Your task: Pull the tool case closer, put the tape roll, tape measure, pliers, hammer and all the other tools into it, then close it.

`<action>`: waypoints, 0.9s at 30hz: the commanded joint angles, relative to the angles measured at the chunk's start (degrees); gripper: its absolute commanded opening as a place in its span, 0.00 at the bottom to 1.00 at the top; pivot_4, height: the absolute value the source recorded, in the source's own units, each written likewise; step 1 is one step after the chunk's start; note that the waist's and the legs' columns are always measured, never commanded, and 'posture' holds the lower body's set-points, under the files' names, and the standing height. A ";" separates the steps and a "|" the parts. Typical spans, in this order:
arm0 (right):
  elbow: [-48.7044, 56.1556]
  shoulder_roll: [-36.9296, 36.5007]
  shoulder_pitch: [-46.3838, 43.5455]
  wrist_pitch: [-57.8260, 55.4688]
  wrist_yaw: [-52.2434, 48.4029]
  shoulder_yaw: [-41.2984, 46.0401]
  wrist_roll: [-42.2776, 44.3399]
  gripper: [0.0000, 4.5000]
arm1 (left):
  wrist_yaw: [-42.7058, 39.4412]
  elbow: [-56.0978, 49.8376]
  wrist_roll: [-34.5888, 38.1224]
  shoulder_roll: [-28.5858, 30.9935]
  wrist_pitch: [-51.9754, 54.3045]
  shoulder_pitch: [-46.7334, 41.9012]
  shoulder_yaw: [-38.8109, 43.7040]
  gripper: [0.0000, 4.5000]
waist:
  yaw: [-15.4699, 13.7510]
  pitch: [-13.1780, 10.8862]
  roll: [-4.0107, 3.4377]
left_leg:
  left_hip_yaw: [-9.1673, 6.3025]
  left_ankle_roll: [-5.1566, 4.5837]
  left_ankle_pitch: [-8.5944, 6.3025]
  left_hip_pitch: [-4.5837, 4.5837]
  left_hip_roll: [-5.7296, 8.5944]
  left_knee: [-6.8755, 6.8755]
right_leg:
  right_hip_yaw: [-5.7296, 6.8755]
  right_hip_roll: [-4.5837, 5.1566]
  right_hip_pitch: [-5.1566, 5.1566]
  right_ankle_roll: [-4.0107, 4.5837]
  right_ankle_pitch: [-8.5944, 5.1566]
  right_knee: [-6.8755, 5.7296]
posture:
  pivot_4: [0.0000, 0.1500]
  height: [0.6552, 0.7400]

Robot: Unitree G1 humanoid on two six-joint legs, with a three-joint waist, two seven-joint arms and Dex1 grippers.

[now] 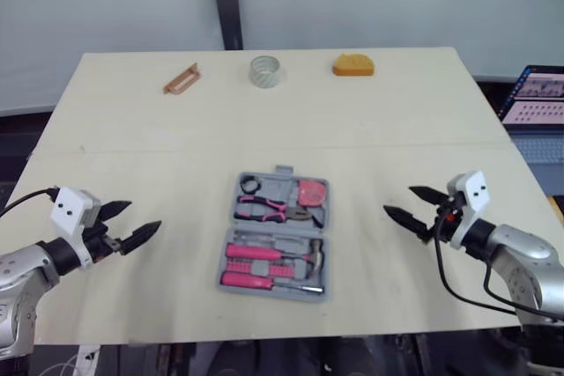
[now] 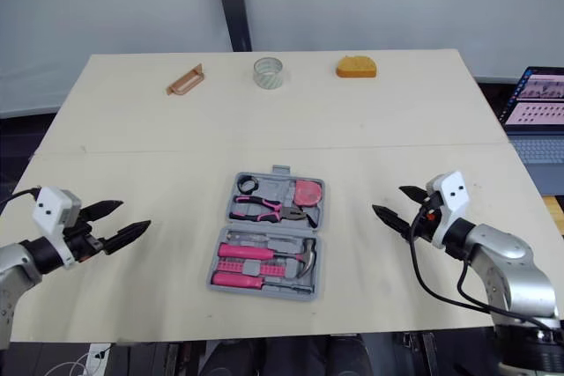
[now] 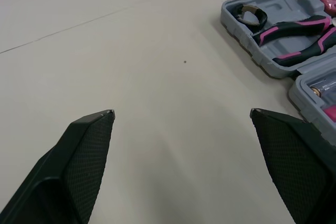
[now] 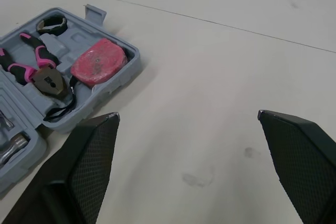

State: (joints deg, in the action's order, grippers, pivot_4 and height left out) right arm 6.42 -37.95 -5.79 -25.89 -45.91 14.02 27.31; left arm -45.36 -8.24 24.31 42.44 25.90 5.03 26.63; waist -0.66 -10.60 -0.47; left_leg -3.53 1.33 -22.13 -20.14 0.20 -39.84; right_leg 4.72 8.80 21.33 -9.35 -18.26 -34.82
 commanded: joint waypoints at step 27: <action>4.26 -1.74 0.01 -3.21 -0.06 0.12 0.72 1.00 | 1.84 -3.98 1.42 0.04 2.26 -0.55 -1.48 0.99 | 0.43 0.07 -0.18 | -1.55 -0.07 0.97 0.04 1.12 0.72 | 1.89 1.38 -0.74 0.03 0.01 0.19 | 1.00 1.00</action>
State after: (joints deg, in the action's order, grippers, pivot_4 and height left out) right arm 8.52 -39.04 -5.94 -29.03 -45.95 13.72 27.68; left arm -43.72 -10.67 24.79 42.36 28.29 4.80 24.38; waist -0.22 -10.54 -0.65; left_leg -5.02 1.25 -21.16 -20.10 1.31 -39.10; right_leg 6.55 10.17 20.62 -9.32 -18.25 -34.62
